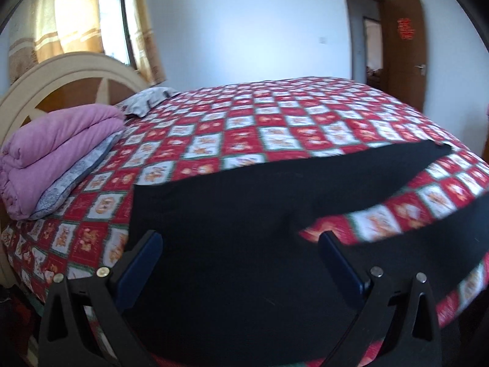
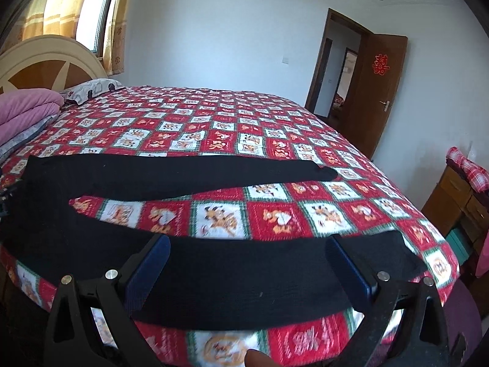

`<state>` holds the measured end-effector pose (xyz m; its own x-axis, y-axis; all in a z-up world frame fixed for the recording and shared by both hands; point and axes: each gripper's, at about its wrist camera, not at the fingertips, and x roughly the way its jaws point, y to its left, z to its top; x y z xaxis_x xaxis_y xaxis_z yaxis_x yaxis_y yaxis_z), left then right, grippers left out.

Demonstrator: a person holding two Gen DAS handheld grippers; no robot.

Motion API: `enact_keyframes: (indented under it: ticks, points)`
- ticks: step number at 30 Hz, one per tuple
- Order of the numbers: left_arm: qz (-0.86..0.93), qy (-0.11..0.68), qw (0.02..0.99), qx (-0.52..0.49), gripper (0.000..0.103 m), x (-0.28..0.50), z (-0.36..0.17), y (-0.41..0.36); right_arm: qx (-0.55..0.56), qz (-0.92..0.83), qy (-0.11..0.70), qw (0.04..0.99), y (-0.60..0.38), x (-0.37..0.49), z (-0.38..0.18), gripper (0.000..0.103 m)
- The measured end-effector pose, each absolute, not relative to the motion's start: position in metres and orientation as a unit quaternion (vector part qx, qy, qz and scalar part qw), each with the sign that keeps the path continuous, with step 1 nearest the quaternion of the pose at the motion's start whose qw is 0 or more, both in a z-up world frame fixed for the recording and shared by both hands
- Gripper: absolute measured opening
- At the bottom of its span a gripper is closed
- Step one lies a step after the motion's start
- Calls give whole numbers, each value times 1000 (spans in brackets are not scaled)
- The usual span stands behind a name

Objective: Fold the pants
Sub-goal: 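Lower both tools onto the black pants and close them on the fabric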

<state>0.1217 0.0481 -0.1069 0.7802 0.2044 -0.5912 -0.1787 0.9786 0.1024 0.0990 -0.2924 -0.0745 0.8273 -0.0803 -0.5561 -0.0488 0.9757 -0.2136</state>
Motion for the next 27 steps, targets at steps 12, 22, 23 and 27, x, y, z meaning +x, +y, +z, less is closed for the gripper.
enact_keyframes:
  ticks: [12, 22, 23, 27]
  points:
    - [179, 377, 907, 51, 103, 220, -136, 165, -85, -47, 345, 934, -378, 237, -73, 100]
    - [137, 450, 883, -11, 88, 272, -181, 212, -41, -92, 405, 909, -452, 324, -93, 87]
    - [130, 453, 882, -16, 83, 275, -184, 214, -41, -96, 407, 907, -457, 330, -94, 87]
    - [94, 456, 883, -56, 75, 283, -189, 225, -31, -115, 421, 899, -484, 357, -99, 76]
